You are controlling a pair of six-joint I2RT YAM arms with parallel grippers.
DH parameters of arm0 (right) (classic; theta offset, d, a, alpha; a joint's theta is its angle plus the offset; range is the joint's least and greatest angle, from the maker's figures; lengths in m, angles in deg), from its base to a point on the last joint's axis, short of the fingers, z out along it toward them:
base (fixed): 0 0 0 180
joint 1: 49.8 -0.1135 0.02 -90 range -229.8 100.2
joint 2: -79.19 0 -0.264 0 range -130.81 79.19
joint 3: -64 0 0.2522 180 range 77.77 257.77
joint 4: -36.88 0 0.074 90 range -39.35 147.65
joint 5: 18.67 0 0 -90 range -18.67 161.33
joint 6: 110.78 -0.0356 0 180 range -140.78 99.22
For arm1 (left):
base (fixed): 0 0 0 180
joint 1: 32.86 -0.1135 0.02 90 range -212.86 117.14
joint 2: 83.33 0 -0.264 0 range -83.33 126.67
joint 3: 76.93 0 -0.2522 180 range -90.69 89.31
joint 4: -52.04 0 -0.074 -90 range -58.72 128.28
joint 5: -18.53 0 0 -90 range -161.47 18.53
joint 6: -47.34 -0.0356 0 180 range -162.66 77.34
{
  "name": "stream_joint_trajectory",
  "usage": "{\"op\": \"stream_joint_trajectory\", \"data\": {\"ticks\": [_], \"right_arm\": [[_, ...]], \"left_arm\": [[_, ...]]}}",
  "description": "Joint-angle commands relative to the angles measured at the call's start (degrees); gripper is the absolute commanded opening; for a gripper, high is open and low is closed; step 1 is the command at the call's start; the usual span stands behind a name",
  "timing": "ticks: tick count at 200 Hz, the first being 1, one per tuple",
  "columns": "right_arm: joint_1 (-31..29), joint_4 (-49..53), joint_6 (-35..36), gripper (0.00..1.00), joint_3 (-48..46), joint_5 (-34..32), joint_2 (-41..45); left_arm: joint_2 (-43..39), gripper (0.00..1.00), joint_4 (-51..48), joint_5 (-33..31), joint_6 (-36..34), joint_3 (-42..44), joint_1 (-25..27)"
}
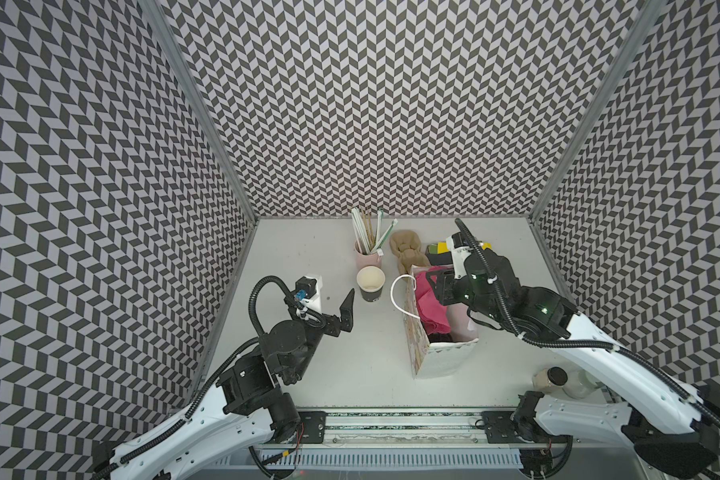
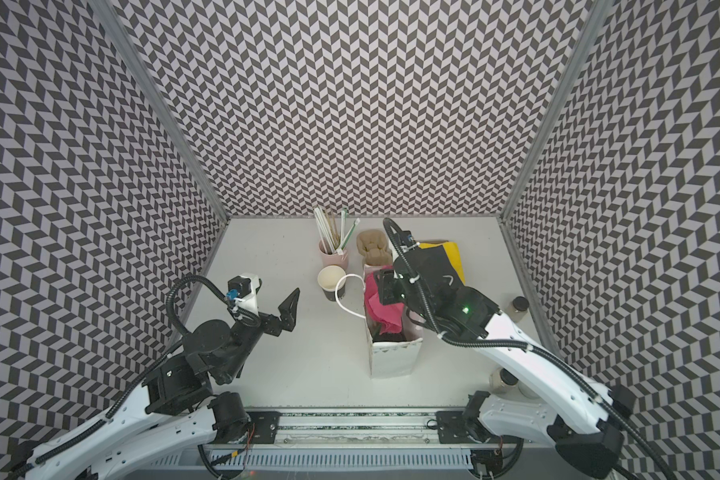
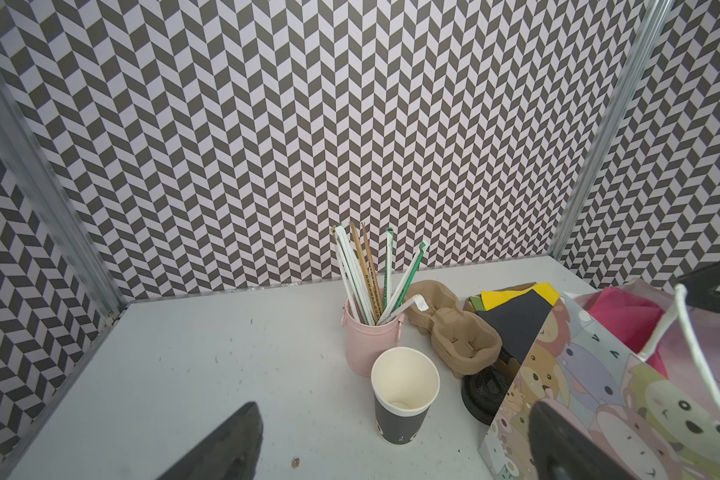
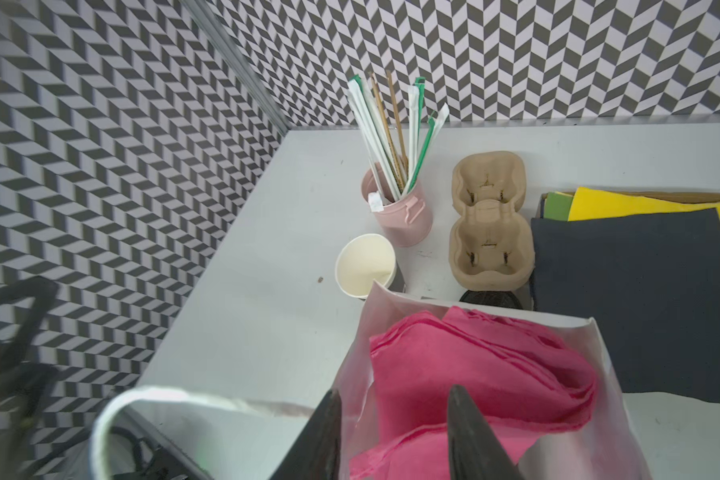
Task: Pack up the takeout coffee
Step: 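Open the right gripper and lift it out of the bag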
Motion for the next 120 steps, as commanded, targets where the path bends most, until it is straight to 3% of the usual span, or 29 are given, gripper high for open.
{"op": "stream_joint_trajectory", "data": {"ticks": [1,31,77,120], "right_arm": [[-0.07,-1.58,2.19,0.41,-0.49,-3.82,-3.47],[0.87,-3.96,1.89,0.40,-3.56,-4.93,-5.29],[1.21,-2.05,-0.06,0.38,-4.40,0.49,-6.93],[1.21,1.90,0.96,0.39,3.89,2.39,-2.57]], "left_arm": [[-0.30,1.00,1.01,0.17,0.87,0.19,-0.33],[-0.60,1.00,0.97,0.07,0.86,0.19,-0.28],[-0.70,1.00,1.01,0.24,0.84,0.17,-0.32],[-0.57,1.00,0.97,0.52,0.85,0.07,-0.31]]}}
